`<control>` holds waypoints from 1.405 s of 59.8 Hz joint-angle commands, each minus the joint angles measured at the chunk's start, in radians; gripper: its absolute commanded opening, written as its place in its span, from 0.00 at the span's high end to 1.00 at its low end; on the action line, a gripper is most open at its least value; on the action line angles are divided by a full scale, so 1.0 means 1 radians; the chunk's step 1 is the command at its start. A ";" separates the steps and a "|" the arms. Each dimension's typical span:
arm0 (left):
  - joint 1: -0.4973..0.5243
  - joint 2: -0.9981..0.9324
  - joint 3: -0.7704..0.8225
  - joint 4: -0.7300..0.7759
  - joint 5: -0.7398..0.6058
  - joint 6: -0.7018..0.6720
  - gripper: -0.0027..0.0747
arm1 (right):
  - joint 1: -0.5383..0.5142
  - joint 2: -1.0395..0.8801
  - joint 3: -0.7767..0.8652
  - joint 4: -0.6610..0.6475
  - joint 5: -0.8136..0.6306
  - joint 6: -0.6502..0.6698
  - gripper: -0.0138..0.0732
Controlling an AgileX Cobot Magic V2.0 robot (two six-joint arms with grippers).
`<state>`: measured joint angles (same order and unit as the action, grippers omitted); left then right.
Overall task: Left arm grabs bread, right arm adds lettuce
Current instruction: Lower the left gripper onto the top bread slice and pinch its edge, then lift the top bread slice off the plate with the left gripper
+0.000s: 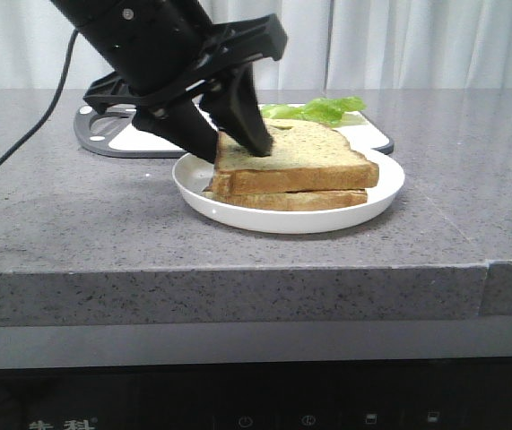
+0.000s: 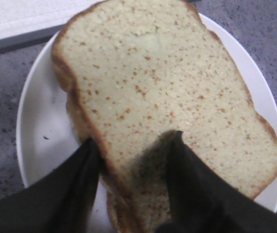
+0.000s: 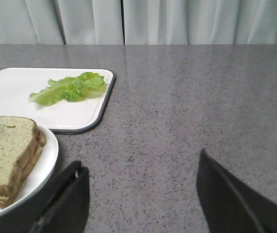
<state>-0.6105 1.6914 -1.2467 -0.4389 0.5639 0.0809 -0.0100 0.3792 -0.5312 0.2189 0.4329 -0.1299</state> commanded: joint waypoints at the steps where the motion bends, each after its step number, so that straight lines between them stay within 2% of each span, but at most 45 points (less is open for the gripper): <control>1: 0.002 -0.035 -0.019 0.012 -0.025 0.003 0.82 | -0.006 0.013 -0.031 -0.009 -0.079 -0.006 0.27; 7: 0.015 -0.035 -0.017 0.027 -0.012 0.003 0.99 | -0.006 0.013 -0.031 -0.009 -0.079 -0.006 0.27; 26: 0.030 -0.087 -0.021 0.039 -0.043 0.003 0.99 | -0.006 0.013 -0.031 -0.009 -0.079 -0.006 0.27; 43: 0.030 -0.287 -0.021 0.047 -0.106 0.003 0.99 | -0.006 0.016 -0.031 -0.009 -0.087 -0.006 0.27; 51: 0.030 -0.402 0.015 0.137 -0.166 0.003 0.99 | -0.006 0.054 -0.032 -0.008 -0.087 -0.006 0.27; 62: 0.030 -0.573 0.174 0.227 -0.343 -0.006 0.99 | 0.014 0.271 -0.086 0.006 -0.095 -0.012 0.27; 71: 0.036 -0.685 0.307 0.268 -0.392 -0.006 0.99 | 0.066 0.500 -0.216 0.006 -0.106 -0.052 0.27; 84: 0.180 -0.829 0.423 0.269 -0.394 -0.032 0.99 | 0.135 0.863 -0.480 0.006 -0.090 -0.079 0.27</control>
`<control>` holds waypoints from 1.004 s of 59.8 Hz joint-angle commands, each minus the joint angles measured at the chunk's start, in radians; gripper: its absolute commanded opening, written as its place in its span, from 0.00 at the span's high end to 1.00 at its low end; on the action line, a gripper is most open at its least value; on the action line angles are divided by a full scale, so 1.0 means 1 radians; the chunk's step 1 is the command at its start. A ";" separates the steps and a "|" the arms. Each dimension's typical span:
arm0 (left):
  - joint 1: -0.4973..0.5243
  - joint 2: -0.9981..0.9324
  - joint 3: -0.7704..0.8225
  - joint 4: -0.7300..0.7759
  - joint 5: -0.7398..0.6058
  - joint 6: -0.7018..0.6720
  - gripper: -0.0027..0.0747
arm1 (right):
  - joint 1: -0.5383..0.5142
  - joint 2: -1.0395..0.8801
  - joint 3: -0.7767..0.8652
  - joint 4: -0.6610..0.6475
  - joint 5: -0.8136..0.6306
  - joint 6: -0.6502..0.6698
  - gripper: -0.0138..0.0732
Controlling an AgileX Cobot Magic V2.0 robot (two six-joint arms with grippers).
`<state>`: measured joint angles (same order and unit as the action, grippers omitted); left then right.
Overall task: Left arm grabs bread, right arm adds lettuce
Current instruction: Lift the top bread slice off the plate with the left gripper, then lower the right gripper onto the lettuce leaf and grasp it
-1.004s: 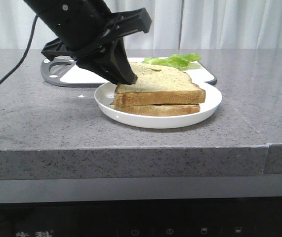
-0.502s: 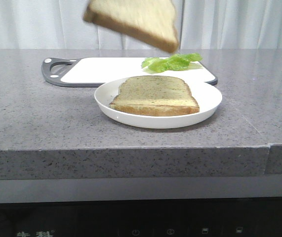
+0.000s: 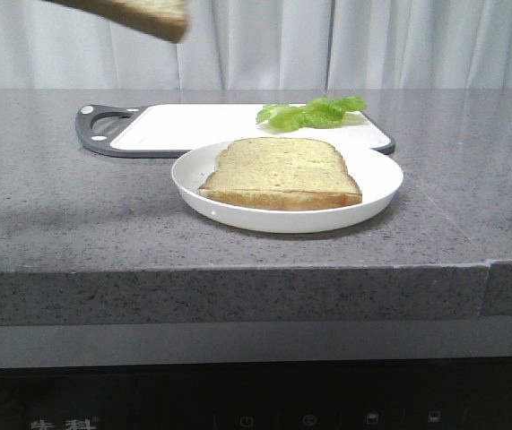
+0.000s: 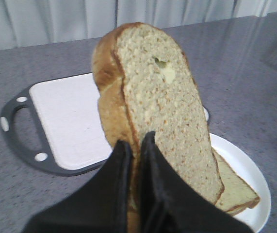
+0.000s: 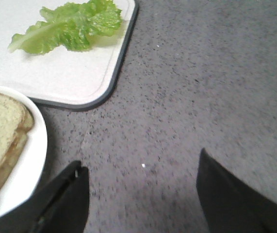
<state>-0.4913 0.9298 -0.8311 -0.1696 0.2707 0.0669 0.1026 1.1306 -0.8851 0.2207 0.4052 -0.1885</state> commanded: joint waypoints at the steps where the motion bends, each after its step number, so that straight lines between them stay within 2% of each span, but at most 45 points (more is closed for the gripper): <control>1: 0.073 -0.076 0.013 0.000 -0.101 -0.018 0.99 | 0.028 0.146 -0.146 0.004 -0.061 -0.023 0.27; 11: 0.185 -0.183 0.065 0.002 -0.079 -0.018 0.99 | 0.082 0.362 -0.369 0.004 -0.025 -0.069 0.27; 25: 0.331 -0.254 0.086 0.008 -0.011 -0.018 0.99 | 0.124 0.688 -0.767 0.004 0.128 -0.097 0.27; 36: 0.368 -0.259 0.086 0.008 -0.001 -0.018 0.99 | 0.124 0.871 -1.007 0.004 0.223 -0.098 0.27; 44: 0.369 -0.259 0.086 0.008 -0.001 -0.018 0.99 | 0.129 0.958 -1.118 0.004 0.263 -0.098 0.28; 47: 0.369 -0.259 0.086 0.008 -0.001 -0.018 0.99 | 0.130 0.975 -1.137 0.004 0.279 -0.098 0.31; 60: 0.369 -0.259 0.086 0.008 -0.001 -0.018 0.99 | 0.131 0.977 -1.144 0.004 0.285 -0.098 0.60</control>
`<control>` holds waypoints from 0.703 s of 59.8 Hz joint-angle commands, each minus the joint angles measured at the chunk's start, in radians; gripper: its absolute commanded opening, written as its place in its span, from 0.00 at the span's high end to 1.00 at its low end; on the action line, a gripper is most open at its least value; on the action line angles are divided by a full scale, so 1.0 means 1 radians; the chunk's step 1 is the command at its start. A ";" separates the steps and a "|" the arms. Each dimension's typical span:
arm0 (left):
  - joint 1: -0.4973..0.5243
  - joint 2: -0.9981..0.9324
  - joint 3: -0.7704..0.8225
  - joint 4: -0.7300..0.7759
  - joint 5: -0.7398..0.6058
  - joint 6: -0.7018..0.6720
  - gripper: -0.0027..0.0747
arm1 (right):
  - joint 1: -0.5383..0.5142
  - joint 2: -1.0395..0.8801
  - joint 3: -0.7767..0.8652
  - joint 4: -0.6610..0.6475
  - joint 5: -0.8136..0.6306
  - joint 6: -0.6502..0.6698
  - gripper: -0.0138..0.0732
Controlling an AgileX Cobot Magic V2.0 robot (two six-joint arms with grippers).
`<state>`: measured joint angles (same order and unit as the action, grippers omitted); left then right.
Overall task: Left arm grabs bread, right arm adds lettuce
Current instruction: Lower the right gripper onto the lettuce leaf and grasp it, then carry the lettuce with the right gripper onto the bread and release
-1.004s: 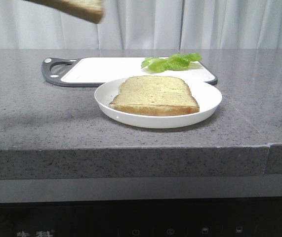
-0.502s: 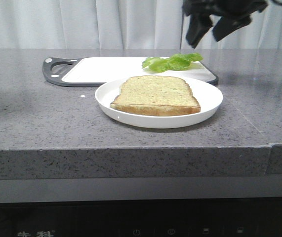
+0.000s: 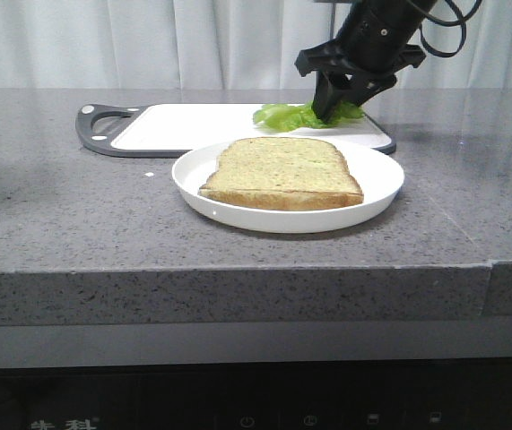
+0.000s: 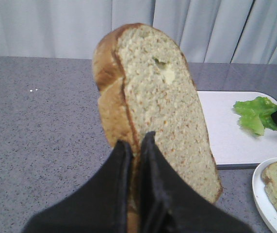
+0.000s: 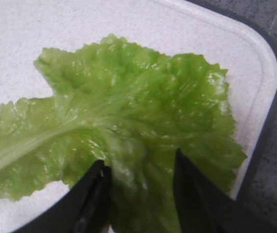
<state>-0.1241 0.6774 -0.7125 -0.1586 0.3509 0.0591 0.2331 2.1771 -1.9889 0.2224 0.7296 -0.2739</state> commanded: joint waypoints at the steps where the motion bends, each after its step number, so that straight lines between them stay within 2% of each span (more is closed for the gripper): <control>1: 0.002 -0.006 -0.032 -0.003 -0.081 -0.010 0.99 | 0.001 -0.069 -0.040 0.002 -0.036 -0.012 0.61; 9: 0.002 -0.006 -0.032 -0.003 -0.081 -0.010 0.99 | 0.001 -0.069 -0.040 0.002 -0.013 -0.012 0.71; 16: 0.002 -0.006 -0.032 -0.003 -0.081 -0.010 0.99 | 0.001 -0.077 -0.040 0.004 -0.001 -0.012 0.74; 32: 0.002 -0.006 -0.032 -0.009 -0.081 -0.010 0.99 | 0.001 -0.176 -0.025 0.040 0.047 -0.012 0.74; 42: 0.002 -0.006 -0.032 -0.010 -0.081 -0.010 0.99 | 0.022 -0.317 0.124 0.045 -0.011 -0.012 0.74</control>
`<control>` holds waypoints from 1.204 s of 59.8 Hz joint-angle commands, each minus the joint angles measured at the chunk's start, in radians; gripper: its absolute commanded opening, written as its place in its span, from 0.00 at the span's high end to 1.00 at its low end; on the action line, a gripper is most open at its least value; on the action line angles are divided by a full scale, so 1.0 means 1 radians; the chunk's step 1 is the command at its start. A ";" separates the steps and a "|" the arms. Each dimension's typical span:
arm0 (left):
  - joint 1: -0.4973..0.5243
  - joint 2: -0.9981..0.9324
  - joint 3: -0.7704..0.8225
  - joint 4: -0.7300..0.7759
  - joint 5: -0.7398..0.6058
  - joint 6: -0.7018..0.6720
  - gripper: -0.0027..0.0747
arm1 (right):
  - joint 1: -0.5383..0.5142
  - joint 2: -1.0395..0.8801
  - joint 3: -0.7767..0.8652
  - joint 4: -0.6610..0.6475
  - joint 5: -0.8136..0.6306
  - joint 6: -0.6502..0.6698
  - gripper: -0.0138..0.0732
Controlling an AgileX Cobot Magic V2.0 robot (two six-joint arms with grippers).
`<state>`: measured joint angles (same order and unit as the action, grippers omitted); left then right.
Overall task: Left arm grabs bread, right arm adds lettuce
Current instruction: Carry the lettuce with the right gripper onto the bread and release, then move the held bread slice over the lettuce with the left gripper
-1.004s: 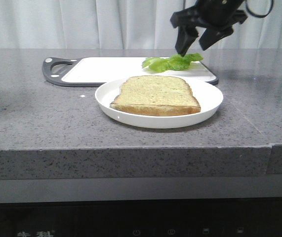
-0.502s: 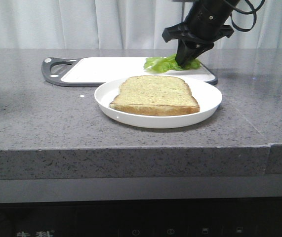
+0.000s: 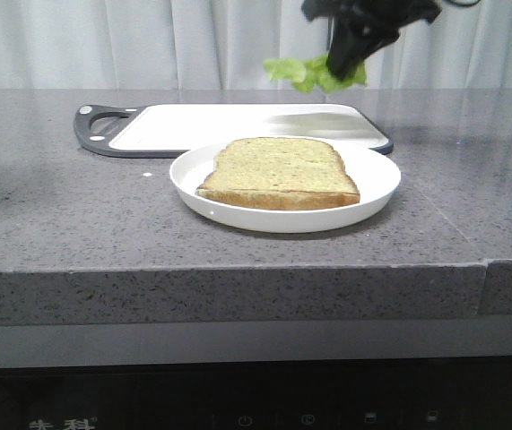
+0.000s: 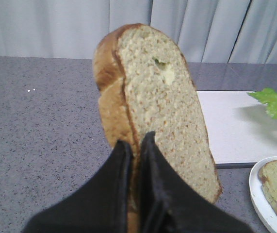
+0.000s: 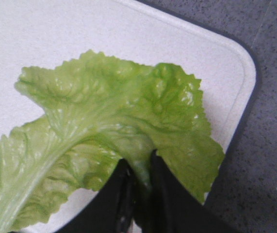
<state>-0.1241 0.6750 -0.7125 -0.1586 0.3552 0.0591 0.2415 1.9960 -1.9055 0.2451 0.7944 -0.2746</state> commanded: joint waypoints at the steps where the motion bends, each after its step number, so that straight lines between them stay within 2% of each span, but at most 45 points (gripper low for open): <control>1: 0.002 -0.004 -0.032 -0.010 -0.085 -0.010 0.99 | 0.020 -0.152 0.071 0.022 -0.087 -0.011 0.74; 15: 0.002 -0.004 -0.032 -0.010 -0.085 -0.010 0.99 | 0.142 -0.422 0.490 0.022 -0.249 -0.011 0.74; 27: 0.002 -0.004 -0.032 -0.010 -0.085 -0.010 0.99 | 0.242 -0.526 0.747 0.052 -0.401 -0.011 0.74; 38: 0.002 -0.004 -0.032 -0.010 -0.085 -0.010 0.99 | 0.263 -0.523 0.807 0.060 -0.434 -0.011 0.72; 48: 0.002 -0.004 -0.032 -0.010 -0.085 -0.010 0.99 | 0.263 -0.535 0.807 0.063 -0.433 -0.011 0.47; 53: 0.002 -0.004 -0.032 -0.010 -0.084 -0.010 0.99 | 0.263 -0.547 0.807 0.063 -0.433 -0.011 0.40; 63: 0.002 -0.004 -0.032 -0.014 -0.077 -0.010 0.99 | 0.260 -0.616 0.807 0.063 -0.441 -0.011 0.39; 70: 0.002 0.023 -0.040 -0.083 -0.037 -0.010 0.99 | 0.260 -0.718 0.809 0.056 -0.433 -0.011 0.40; 72: 0.002 0.043 -0.047 -0.110 -0.025 -0.010 0.99 | 0.260 -0.750 0.814 0.054 -0.433 -0.011 0.43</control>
<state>-0.1241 0.6851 -0.7149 -0.1995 0.3755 0.0591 0.5044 1.3549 -1.0714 0.2937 0.4190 -0.2764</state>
